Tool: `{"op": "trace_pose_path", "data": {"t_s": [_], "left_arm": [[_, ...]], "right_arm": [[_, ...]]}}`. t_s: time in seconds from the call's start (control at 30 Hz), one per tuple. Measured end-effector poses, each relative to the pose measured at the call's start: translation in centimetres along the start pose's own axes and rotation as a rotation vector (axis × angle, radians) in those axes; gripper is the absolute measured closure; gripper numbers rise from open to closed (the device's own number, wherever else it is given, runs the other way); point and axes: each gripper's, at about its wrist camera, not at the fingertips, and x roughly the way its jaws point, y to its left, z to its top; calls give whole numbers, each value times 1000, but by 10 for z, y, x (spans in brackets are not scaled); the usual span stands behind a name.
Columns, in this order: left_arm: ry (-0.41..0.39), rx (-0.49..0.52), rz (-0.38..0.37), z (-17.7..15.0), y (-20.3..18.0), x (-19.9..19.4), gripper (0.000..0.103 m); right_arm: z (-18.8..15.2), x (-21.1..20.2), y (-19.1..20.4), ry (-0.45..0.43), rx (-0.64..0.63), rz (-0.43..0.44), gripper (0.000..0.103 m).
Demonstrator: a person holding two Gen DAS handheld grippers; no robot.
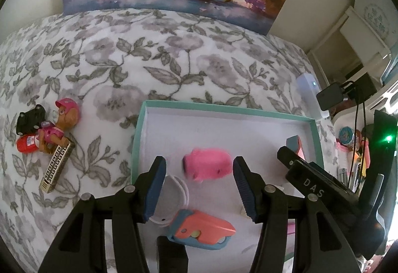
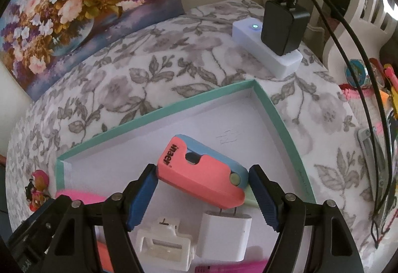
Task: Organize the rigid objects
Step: 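Release the pink band in the tray with the left tool while the right tool releases the phone case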
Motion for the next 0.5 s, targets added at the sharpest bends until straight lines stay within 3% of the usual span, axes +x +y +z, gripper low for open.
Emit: {"op": "trace_pose_path", "data": {"t_s": [0.23, 0.3, 0.5], "left_arm": [[-29, -14, 9, 8, 6, -16, 39], [-45, -25, 15, 10, 10, -23, 35], [-81, -72, 40, 18, 30, -39, 30]], "right_arm": [[7, -15, 10, -25, -23, 11, 11], [8, -22, 14, -47, -36, 8, 0], [12, -37, 24, -81, -62, 9, 0]]}}
